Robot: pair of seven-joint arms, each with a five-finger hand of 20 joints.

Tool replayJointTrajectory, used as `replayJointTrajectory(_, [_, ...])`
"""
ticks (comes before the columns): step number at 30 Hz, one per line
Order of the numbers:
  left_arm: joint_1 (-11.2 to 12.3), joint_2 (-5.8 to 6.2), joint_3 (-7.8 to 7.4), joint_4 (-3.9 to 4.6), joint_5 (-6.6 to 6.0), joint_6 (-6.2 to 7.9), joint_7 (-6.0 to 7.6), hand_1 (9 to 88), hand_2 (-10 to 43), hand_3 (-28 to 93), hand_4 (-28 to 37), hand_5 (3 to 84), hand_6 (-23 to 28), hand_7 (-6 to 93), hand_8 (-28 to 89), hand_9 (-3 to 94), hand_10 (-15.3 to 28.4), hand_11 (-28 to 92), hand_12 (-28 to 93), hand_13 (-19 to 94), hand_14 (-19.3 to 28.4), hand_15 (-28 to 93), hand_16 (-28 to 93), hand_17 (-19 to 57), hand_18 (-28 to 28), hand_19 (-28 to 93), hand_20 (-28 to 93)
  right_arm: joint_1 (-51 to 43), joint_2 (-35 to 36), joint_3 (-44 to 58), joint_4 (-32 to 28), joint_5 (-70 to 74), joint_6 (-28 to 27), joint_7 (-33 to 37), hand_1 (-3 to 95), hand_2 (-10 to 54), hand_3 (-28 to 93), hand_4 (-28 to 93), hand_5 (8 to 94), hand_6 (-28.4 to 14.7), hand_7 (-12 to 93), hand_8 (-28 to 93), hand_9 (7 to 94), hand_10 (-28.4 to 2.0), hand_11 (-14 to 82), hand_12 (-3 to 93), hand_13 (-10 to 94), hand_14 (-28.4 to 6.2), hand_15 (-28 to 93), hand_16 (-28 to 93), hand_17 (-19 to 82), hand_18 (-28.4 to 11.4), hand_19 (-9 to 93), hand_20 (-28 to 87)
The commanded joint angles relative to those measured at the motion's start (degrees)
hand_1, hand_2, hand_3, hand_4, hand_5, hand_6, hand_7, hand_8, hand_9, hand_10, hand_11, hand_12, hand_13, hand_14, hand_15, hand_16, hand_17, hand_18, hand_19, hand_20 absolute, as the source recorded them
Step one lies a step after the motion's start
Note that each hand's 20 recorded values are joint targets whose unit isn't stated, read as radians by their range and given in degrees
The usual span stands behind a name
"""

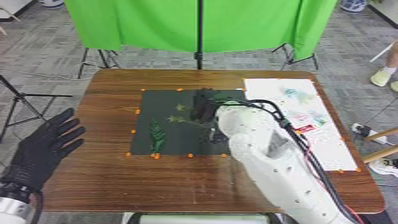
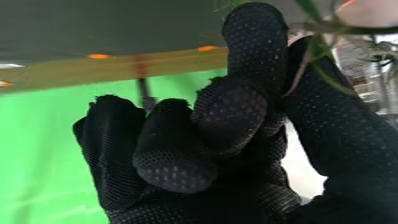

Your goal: Arrange flowers

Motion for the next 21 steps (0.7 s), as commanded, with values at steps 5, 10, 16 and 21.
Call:
replayJointTrajectory(5, [-0.3,-0.05,0.46,0.78,0.16,0.02,-1.16,24.5,-3.1,69,-28.3,24.8,1.8,20.5,-12,19.2,9.5,21,16,13,11.7,32,0,-12.0,18.1,40,8,-1.6,-2.3,-5.8,6.6,-15.0,8.5,0.7,40.1,-8.9,84,-28,88.8,-0.6,42,0,93.7,-6.4,57.7,24.9,86,-6.1,79,32,54,-21.7,93,66])
replayJointTrajectory(10, [-1.0,0.22,0.85,1.15,0.11,-0.27,-1.51,24.5,-3.2,69,-28.3,24.8,1.8,20.5,-12,19.2,9.5,21,16,13,11.7,32,0,-12.0,18.1,40,8,-1.5,-2.5,-7.1,7.1,-16.9,8.0,3.8,39.9,-9.2,84,-28,89.2,-0.4,42,0,93.7,-5.9,58.2,23.9,87,-5.1,78,31,56,-21.5,93,66])
replayJointTrajectory(16, [-1.2,0.43,1.08,1.35,0.19,-0.68,-1.71,24.5,-3.2,69,-28.3,24.7,1.7,20.6,-12,19.2,9.5,21,16,13,11.7,32,0,-12.0,18.1,40,8,-1.7,-3.5,-7.7,7.6,-17.1,5.8,6.1,39.8,-9.4,85,-28,89.4,-0.3,42,0,93.7,-5.6,58.8,22.9,89,-4.4,78,30,57,-21.5,93,66])
replayJointTrajectory(21, [-1.2,0.98,1.13,1.48,0.00,-0.64,-1.71,24.4,-3.2,69,-28.3,24.7,1.7,20.6,-12,19.2,9.5,21,16,13,11.6,32,0,-12.0,18.1,40,8,-1.4,-4.3,-7.9,7.9,-16.1,3.7,6.6,39.2,-9.1,85,-28,89.8,-0.1,41,0,93.7,-5.5,59.0,22.4,89,-4.2,77,30,57,-21.5,93,66])
